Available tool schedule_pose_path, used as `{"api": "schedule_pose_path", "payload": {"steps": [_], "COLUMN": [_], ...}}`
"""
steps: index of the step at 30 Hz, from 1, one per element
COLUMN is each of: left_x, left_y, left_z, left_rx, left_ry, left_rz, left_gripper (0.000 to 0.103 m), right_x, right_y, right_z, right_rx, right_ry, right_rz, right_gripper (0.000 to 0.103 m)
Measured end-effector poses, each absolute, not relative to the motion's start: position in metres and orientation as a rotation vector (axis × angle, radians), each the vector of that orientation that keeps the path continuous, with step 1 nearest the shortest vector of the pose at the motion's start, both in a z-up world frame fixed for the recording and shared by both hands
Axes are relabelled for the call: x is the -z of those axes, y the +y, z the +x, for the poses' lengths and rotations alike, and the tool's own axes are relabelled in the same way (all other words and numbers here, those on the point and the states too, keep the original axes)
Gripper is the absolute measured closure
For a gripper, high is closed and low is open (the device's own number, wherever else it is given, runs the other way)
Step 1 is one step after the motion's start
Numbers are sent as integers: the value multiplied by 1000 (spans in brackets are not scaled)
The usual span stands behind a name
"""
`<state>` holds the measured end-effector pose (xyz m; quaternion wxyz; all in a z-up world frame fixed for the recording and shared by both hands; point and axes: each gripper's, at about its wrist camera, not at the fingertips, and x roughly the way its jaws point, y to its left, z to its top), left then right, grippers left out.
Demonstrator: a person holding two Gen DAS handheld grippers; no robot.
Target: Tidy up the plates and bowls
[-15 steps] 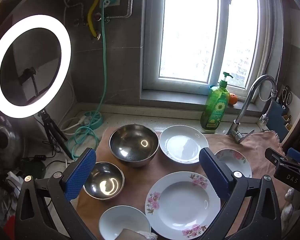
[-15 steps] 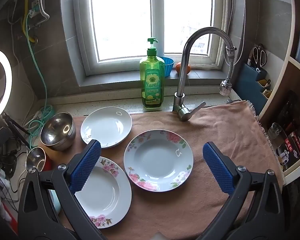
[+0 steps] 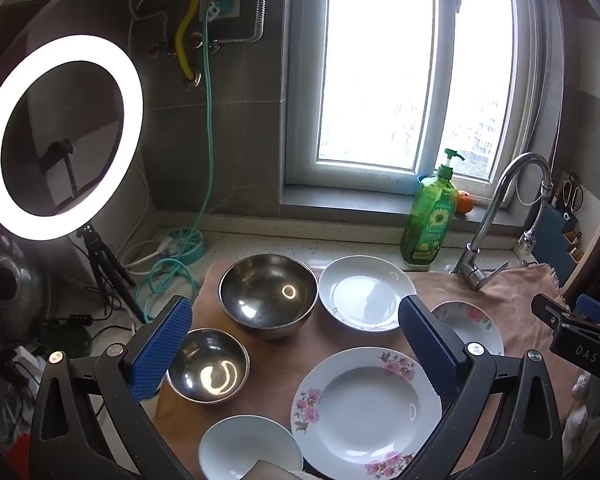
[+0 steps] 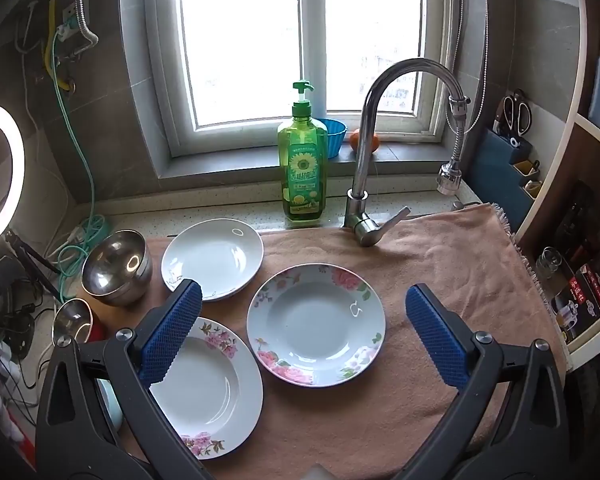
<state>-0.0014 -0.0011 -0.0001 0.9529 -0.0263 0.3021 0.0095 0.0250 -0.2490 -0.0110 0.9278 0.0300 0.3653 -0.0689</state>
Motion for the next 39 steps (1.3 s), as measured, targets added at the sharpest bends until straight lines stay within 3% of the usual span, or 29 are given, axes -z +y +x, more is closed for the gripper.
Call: {"api": "schedule_pose_path", "payload": {"steps": [39], "left_x": [-5], "left_y": [1], "left_z": [-7], "left_rx": [-13], "left_ry": [598], "left_rz": [-76], "left_gripper": [0], "right_x": [1], "right_y": [-245], "right_z": [23], "right_rx": [134], "right_ry": [718], "right_rz": [53], "right_gripper": [0]}}
